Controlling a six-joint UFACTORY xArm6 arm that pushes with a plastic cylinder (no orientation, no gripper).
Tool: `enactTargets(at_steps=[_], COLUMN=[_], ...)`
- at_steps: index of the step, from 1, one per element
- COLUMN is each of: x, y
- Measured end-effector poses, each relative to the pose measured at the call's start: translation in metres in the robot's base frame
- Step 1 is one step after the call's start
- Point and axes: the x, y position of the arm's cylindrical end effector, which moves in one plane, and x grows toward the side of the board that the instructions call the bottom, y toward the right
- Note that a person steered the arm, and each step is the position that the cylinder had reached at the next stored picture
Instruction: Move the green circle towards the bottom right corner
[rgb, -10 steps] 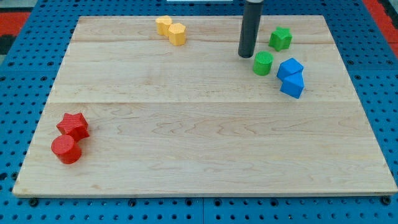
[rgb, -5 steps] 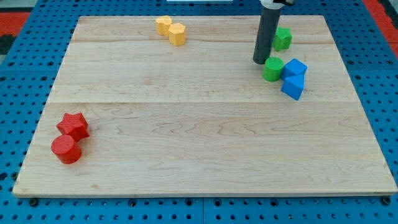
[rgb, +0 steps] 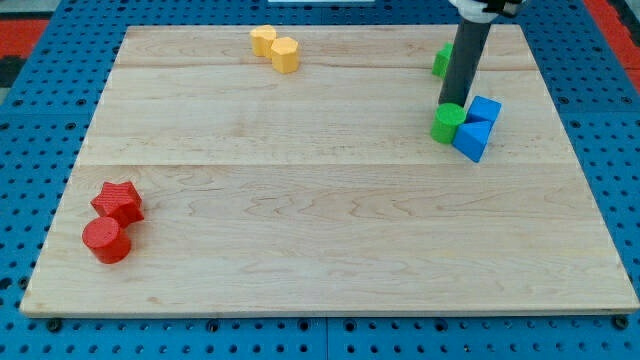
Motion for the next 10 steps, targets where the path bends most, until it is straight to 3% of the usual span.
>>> enactTargets(at_steps=[3,5,7,8,10], x=[0.092,0.121,0.181,0.172,0.159], y=[-0.021,-0.043,0.03,0.01,-0.111])
